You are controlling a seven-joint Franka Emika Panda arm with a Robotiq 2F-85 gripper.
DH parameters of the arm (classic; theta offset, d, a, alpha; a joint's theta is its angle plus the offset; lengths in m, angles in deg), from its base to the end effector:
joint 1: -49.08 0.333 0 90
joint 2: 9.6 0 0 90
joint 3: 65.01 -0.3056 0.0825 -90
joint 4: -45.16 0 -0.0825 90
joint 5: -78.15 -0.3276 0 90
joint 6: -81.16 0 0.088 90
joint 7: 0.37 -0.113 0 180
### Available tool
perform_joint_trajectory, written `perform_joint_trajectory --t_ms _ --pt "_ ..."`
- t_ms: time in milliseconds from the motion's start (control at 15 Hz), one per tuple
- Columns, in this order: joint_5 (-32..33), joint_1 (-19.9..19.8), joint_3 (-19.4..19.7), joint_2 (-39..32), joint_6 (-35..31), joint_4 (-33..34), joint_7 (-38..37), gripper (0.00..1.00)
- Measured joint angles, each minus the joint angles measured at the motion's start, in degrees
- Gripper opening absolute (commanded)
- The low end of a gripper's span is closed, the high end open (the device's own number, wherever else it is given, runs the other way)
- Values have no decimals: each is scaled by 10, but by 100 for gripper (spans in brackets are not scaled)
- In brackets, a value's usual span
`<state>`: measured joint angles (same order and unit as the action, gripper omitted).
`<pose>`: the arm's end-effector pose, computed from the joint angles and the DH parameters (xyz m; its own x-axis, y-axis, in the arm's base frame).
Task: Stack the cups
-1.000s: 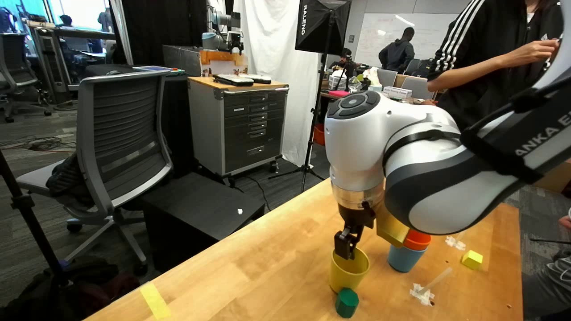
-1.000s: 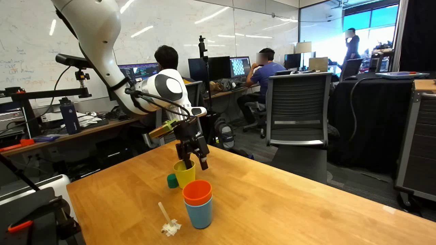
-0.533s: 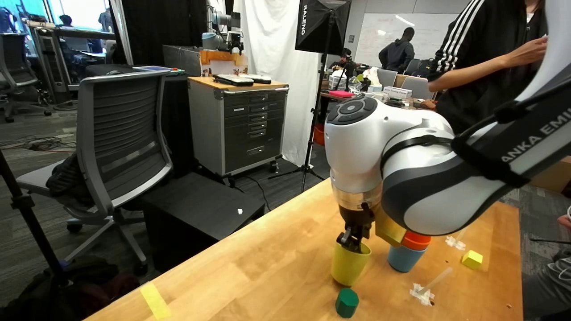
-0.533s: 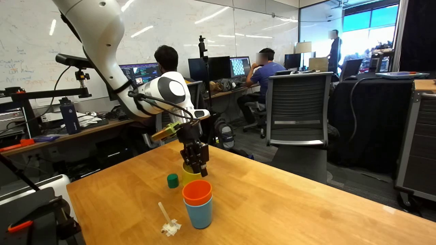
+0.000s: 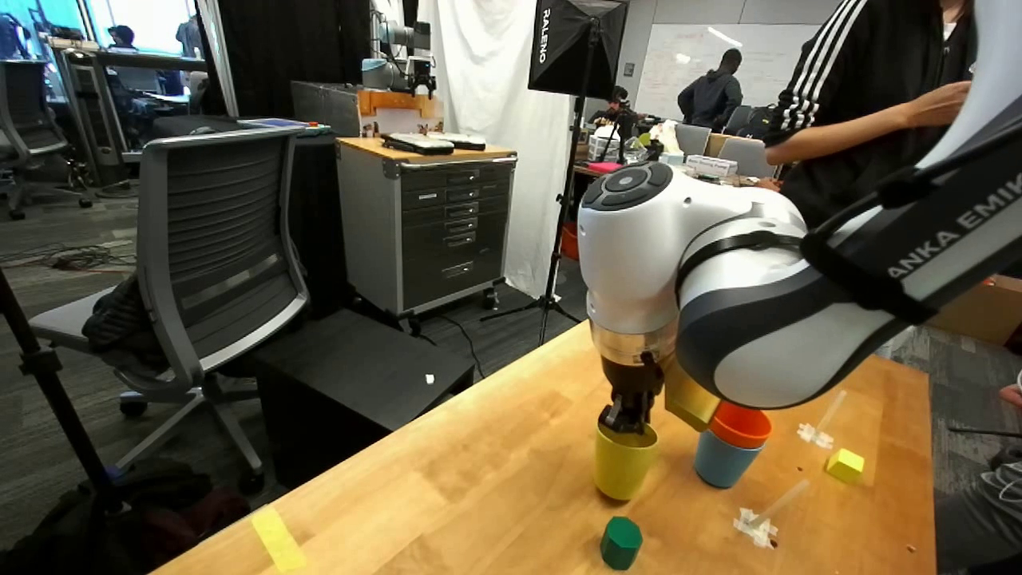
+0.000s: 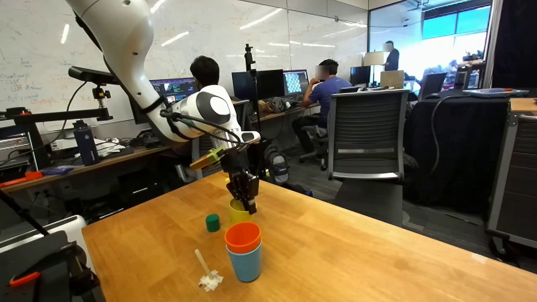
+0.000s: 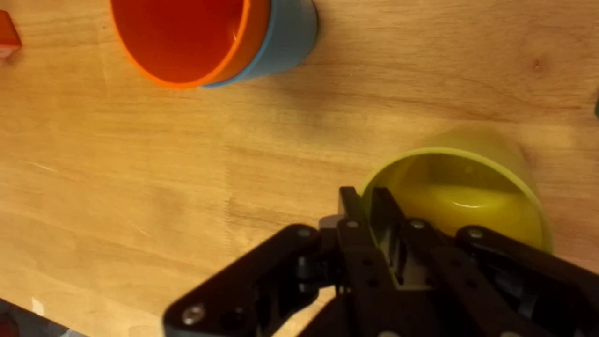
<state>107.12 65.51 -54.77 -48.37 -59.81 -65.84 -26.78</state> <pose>0.5603 0.0618 0.1588 0.9945 0.0874 -0.0584 0.1038 -0.9053 0.4119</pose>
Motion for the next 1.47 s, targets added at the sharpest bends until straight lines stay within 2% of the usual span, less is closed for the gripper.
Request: perform_joint_trajectory --t_ms 867,1467 --pt "0 0 1 6 -1 2 -16 2" --pt "0 0 17 17 -4 -7 -42 0"
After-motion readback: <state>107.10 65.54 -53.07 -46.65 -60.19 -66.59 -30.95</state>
